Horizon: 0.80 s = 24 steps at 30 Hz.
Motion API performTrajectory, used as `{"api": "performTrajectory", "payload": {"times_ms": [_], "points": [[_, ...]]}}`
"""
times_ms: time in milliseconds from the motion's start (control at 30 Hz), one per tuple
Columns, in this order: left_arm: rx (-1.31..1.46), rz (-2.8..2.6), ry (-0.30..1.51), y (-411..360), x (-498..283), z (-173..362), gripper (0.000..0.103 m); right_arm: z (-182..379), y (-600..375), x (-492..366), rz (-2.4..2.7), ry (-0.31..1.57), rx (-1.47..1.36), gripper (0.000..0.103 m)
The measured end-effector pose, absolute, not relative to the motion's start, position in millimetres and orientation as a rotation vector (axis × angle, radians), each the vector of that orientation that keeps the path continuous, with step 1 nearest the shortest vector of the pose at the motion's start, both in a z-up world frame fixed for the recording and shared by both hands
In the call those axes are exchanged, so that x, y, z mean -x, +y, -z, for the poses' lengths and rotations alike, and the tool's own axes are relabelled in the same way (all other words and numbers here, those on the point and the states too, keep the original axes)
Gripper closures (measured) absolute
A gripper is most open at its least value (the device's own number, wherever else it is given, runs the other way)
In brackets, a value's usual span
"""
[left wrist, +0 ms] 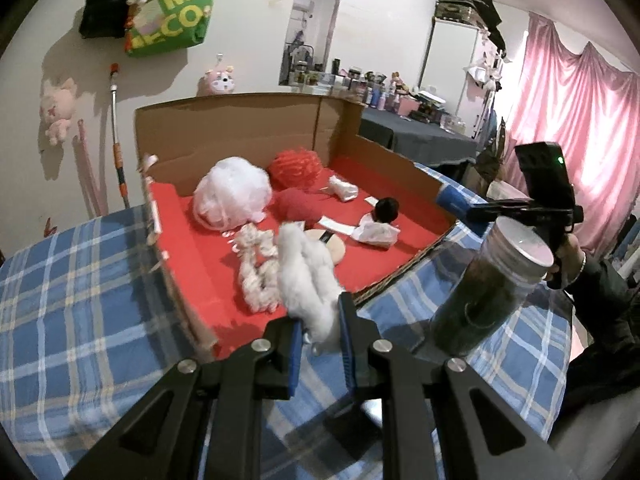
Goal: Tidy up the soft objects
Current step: 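Carry the blue cylinder and white star scrunchie up over the cardboard box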
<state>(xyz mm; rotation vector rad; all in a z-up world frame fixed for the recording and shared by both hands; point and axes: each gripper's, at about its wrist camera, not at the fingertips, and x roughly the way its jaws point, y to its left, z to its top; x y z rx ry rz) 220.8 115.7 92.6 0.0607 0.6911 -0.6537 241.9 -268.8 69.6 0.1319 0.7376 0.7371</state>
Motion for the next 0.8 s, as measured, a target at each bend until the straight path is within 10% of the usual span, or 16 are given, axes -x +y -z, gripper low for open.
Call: {"api": "performTrajectory", "payload": {"times_ms": [800], "points": [[-0.154,0.718,0.900,5.1,-286.6,-116.3,0.085,-79.3,-227.3,-312.9,-0.658,0.889,-0.040,0.090]]}}
